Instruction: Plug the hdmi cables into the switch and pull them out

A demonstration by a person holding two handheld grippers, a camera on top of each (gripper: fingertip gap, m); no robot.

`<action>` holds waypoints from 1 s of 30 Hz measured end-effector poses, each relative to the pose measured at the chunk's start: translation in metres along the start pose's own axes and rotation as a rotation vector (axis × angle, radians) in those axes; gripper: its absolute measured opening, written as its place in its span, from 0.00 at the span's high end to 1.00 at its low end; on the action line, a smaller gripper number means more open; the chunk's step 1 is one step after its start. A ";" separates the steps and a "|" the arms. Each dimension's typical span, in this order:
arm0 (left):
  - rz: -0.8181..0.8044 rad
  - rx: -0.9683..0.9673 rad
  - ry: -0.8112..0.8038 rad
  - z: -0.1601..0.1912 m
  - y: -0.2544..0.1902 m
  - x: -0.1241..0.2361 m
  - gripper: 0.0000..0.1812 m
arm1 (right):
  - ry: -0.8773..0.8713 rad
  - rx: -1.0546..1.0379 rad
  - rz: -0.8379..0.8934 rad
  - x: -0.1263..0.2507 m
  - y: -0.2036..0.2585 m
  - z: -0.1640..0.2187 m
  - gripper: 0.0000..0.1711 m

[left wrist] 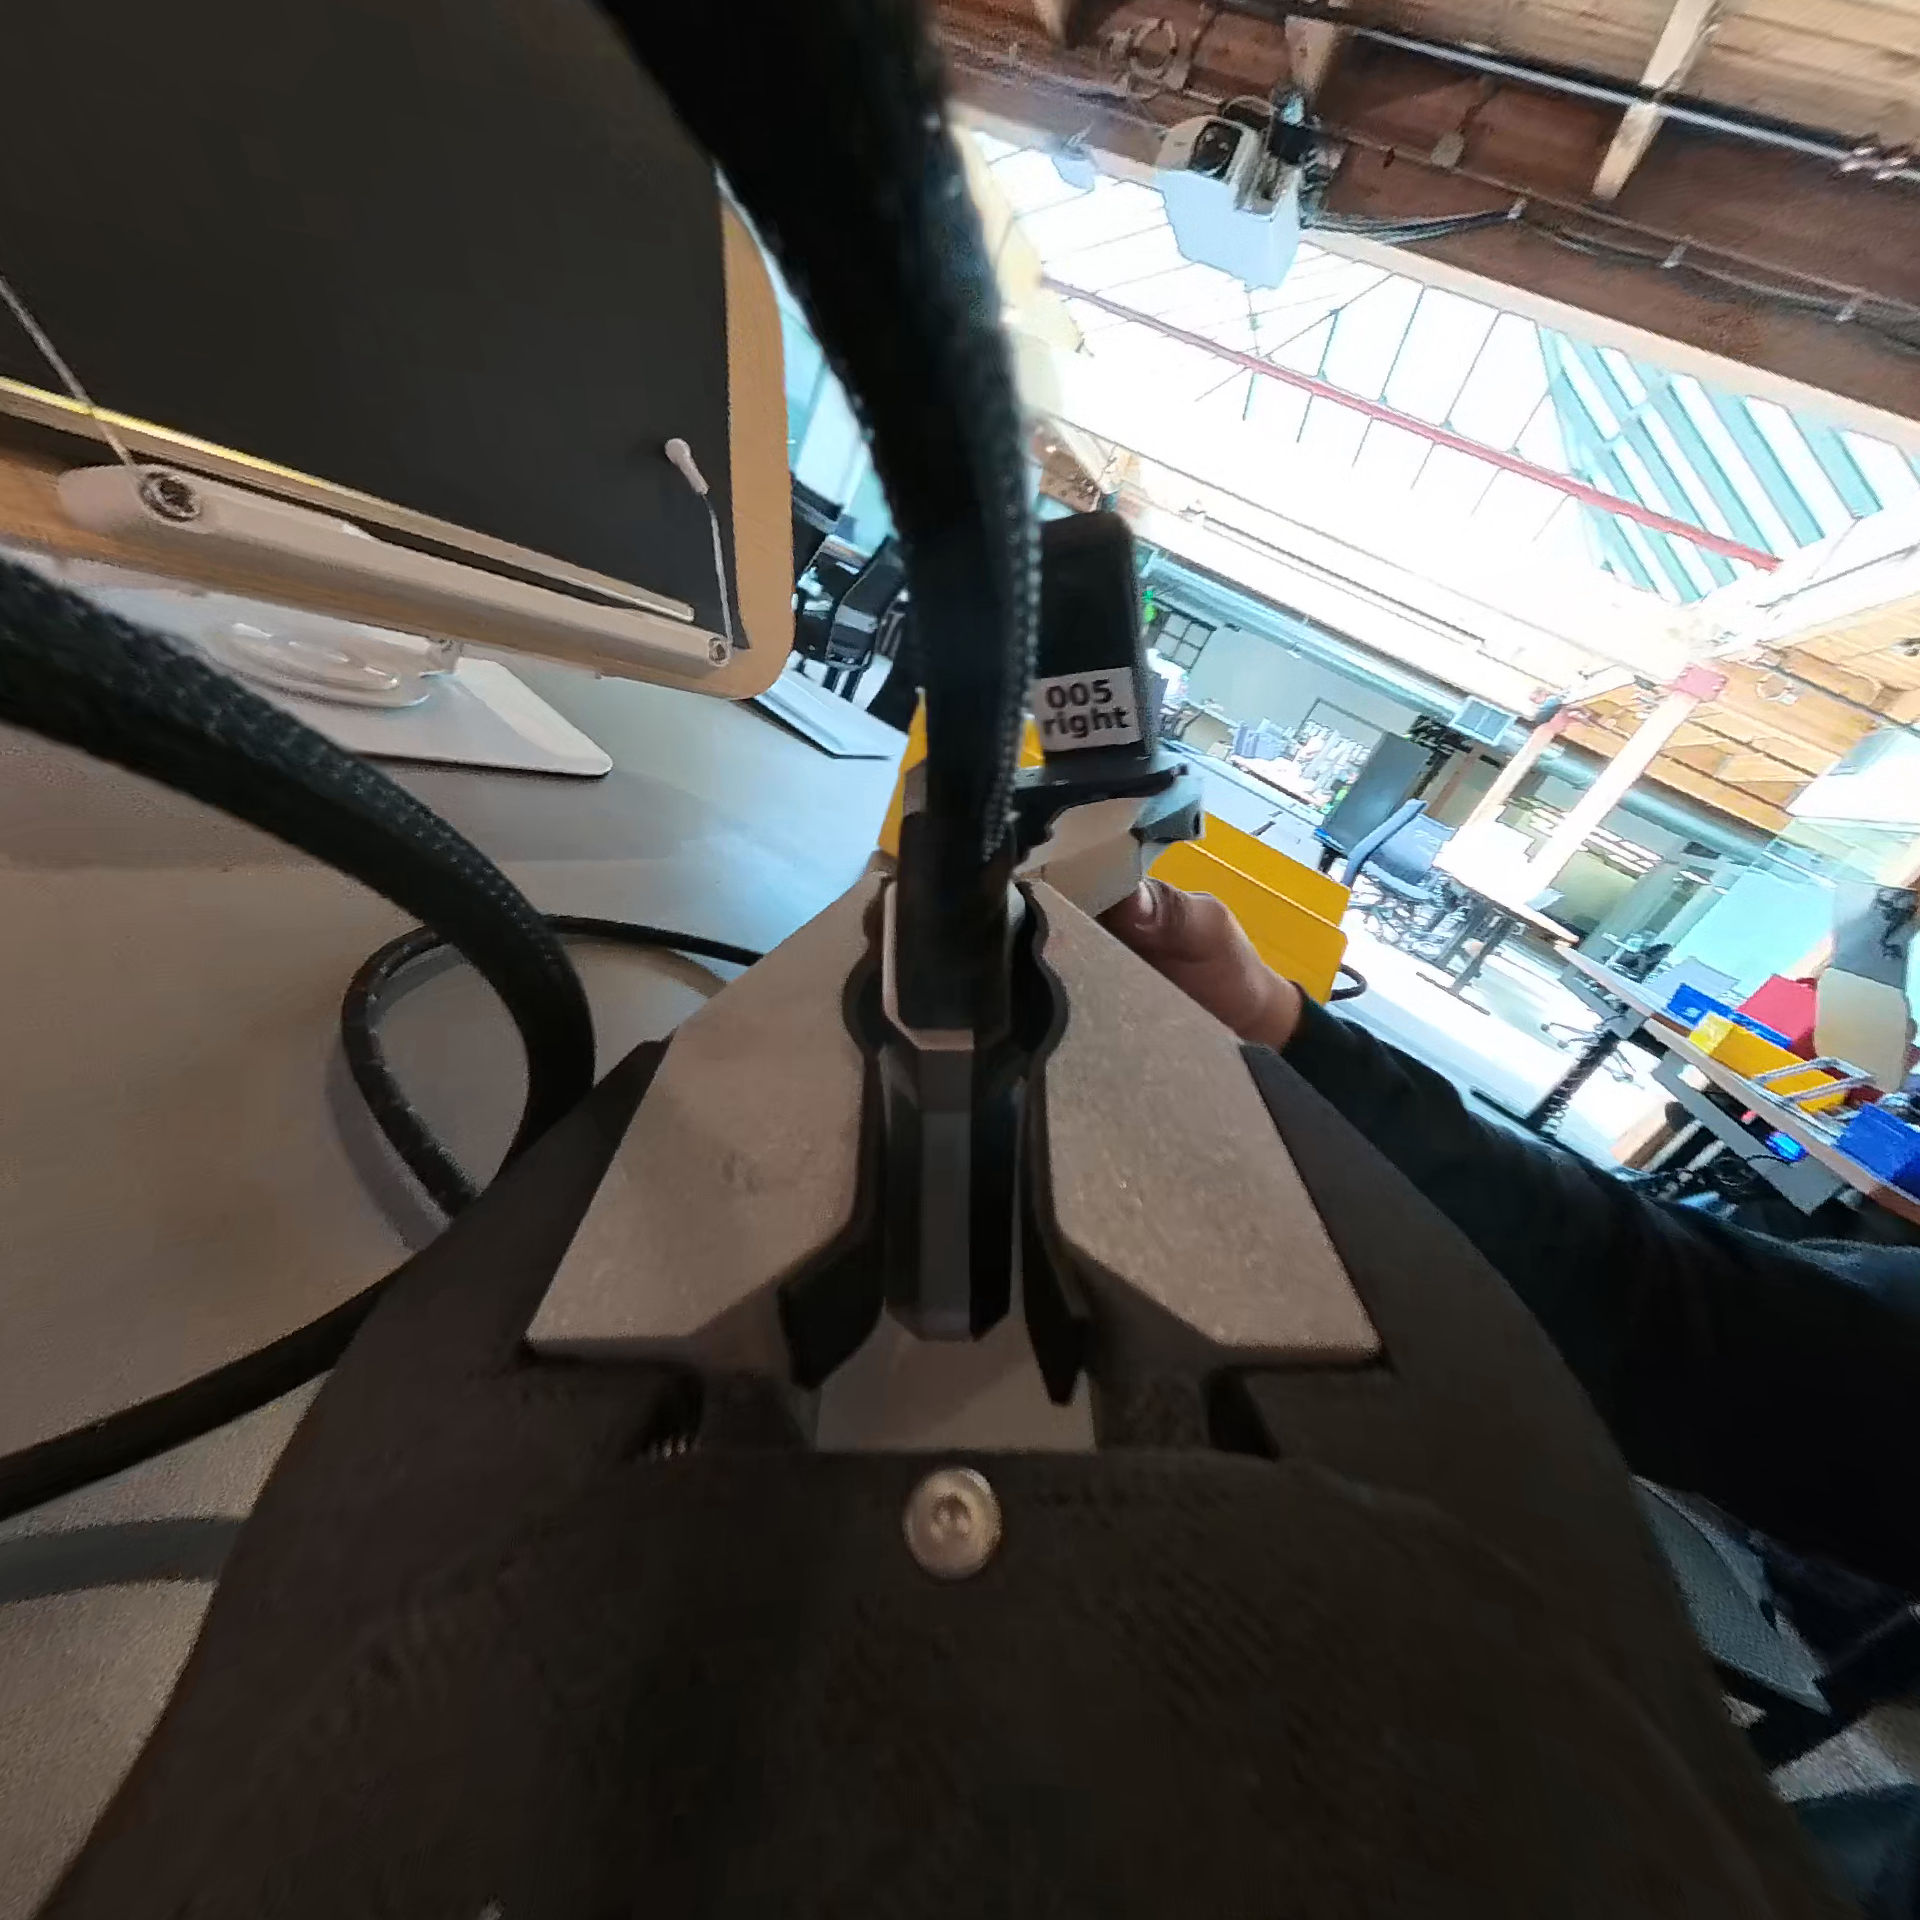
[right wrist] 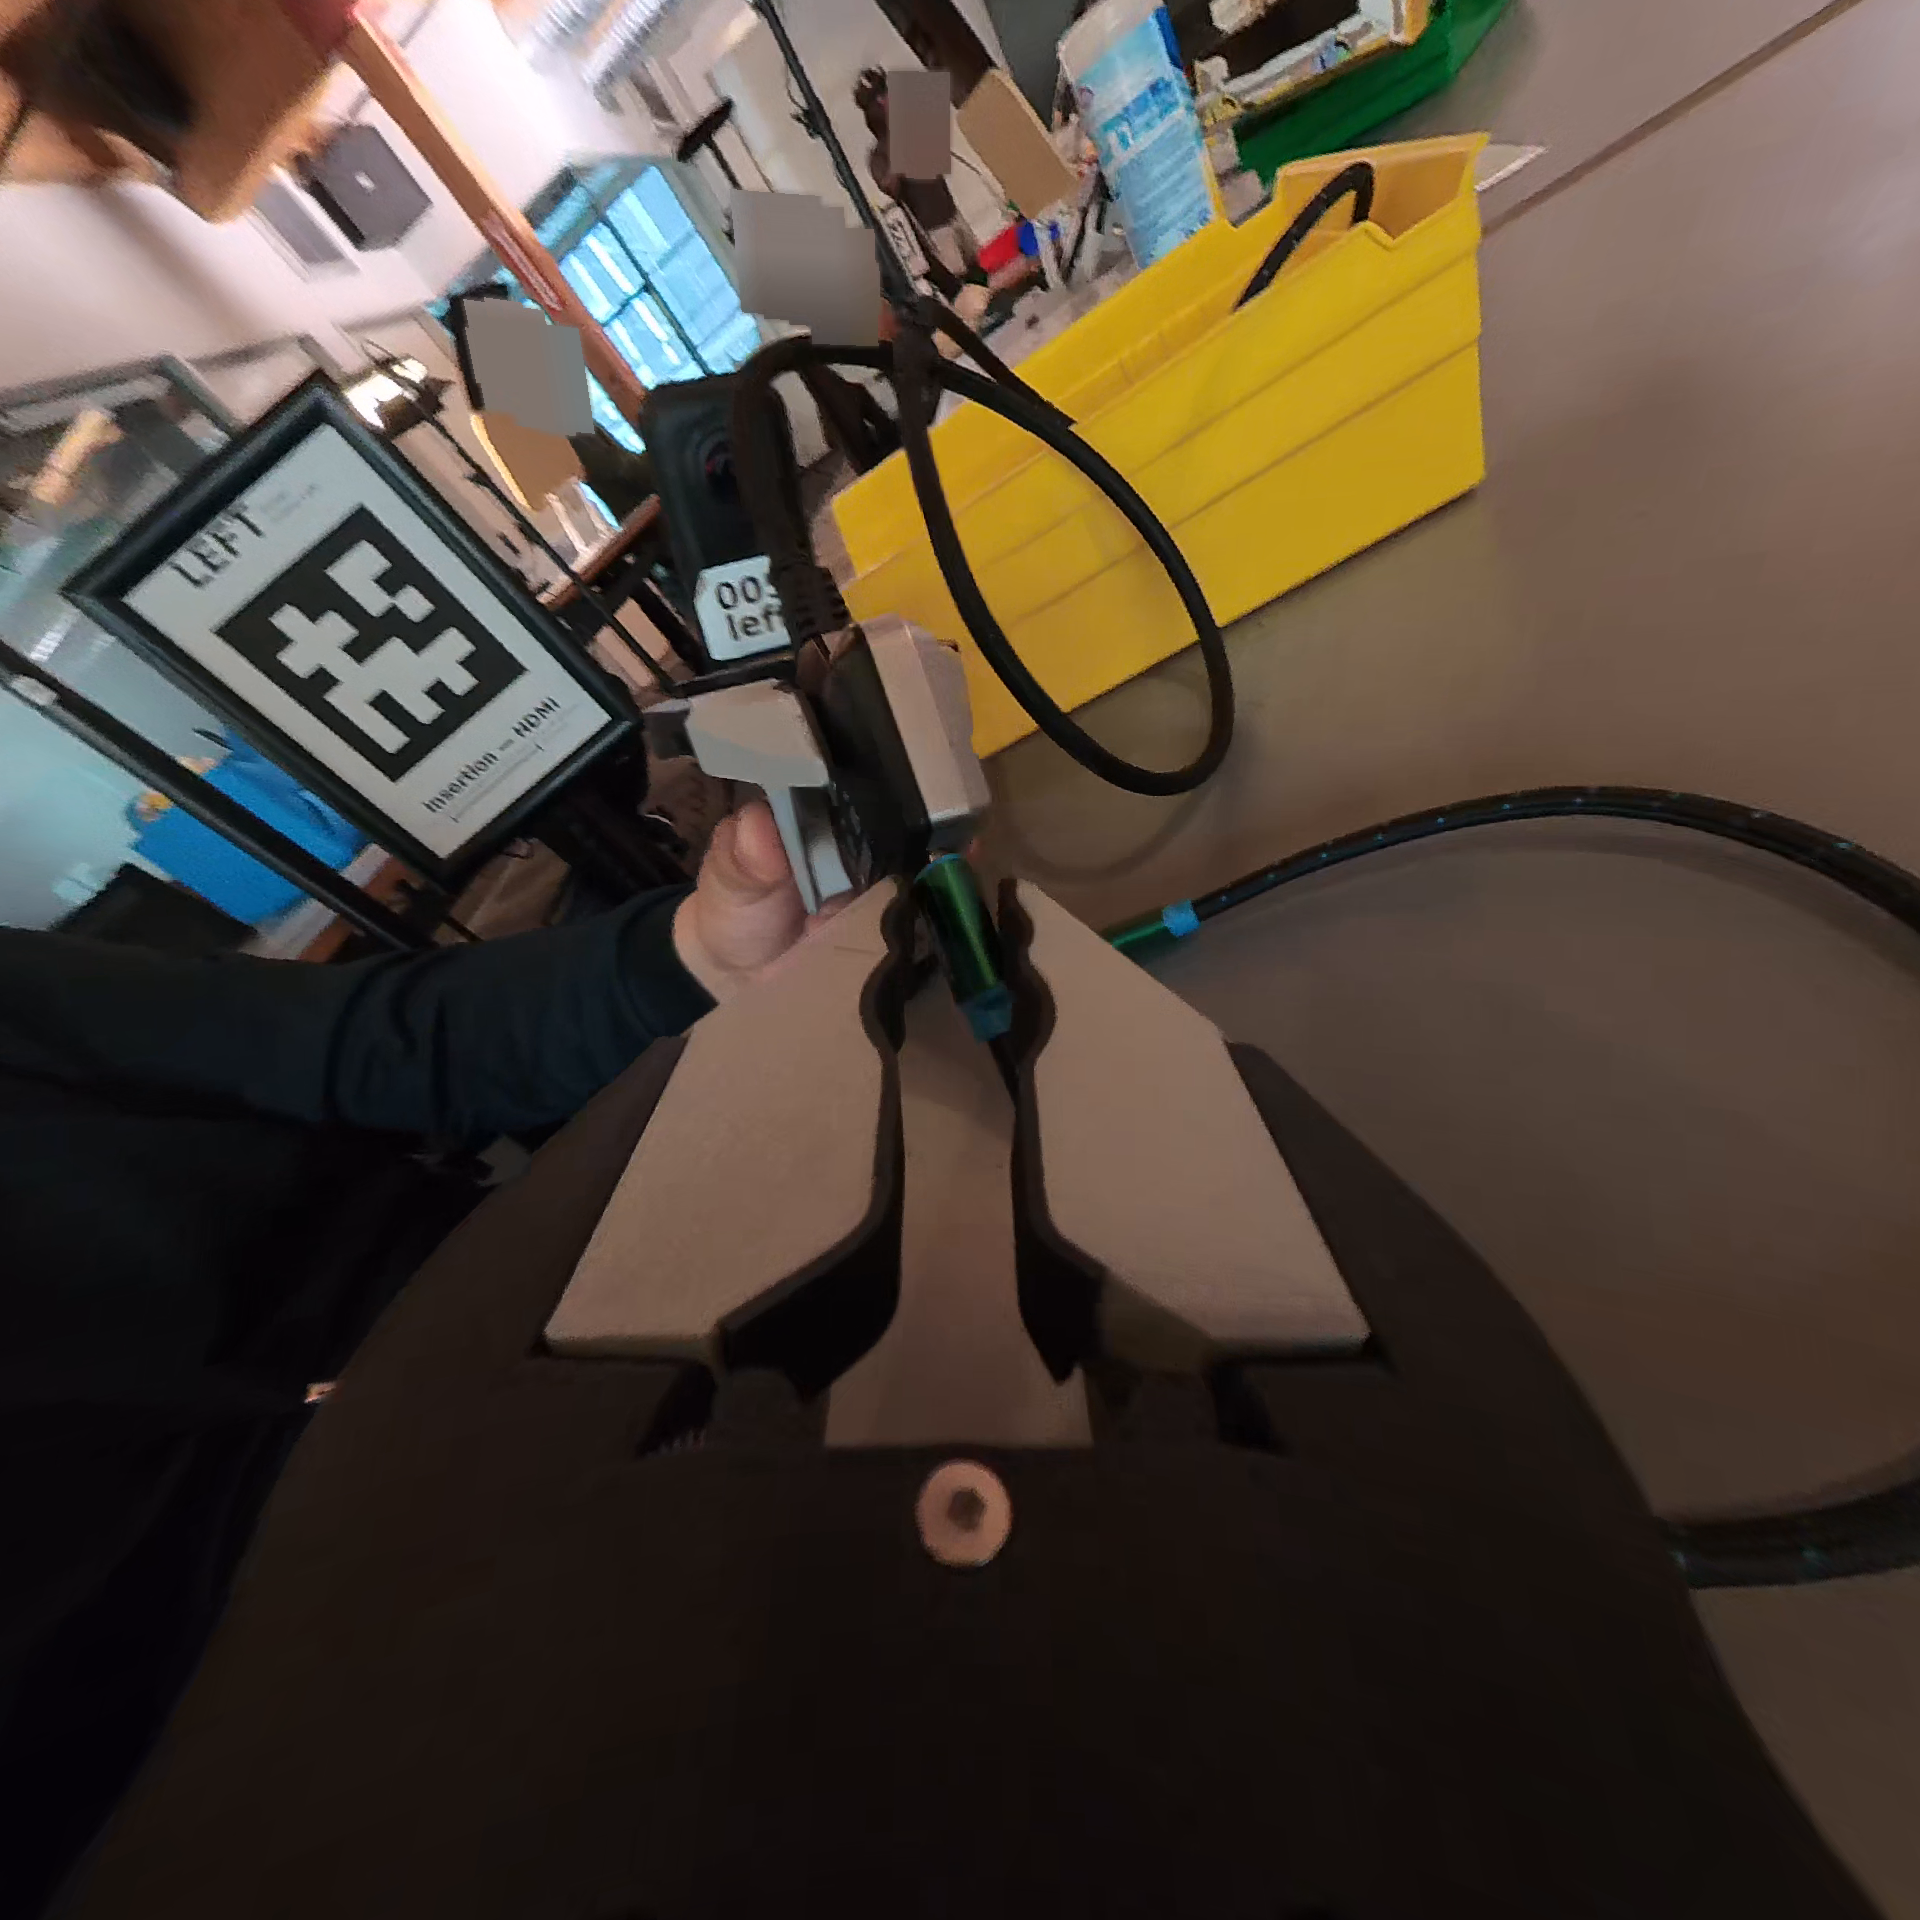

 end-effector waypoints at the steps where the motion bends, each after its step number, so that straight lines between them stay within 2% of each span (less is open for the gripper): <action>1: 0.024 0.000 -0.003 0.000 -0.001 0.000 0.89 | -0.011 -0.007 -0.030 0.000 0.001 0.000 0.93; 6: 0.130 0.017 0.074 0.003 -0.004 -0.006 0.85 | 0.059 -0.004 -0.126 -0.012 0.005 0.009 0.94; 10: 0.141 -0.013 0.174 0.005 -0.002 -0.008 0.85 | 0.101 0.109 -0.078 -0.013 0.010 0.010 0.95; 14: 0.154 -0.047 0.303 0.008 0.001 -0.008 0.85 | 0.250 0.175 -0.059 -0.019 0.012 0.017 0.95; 23: 0.164 -0.022 0.257 0.004 0.003 -0.002 0.86 | 0.412 0.144 -0.170 -0.030 0.005 0.010 0.95; 30: 0.143 -0.021 0.264 0.005 0.004 -0.004 0.86 | 0.378 0.138 -0.161 -0.029 0.004 0.013 0.94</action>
Point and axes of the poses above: each gripper's, where its closed fingertips meet, x back along the fingers, z out of its underside, y = z × x across the jaws, the point moved 8 cm from there along x, back along the fingers, and after that the axes turned 2 degrees about x, right-handed, at the moved point
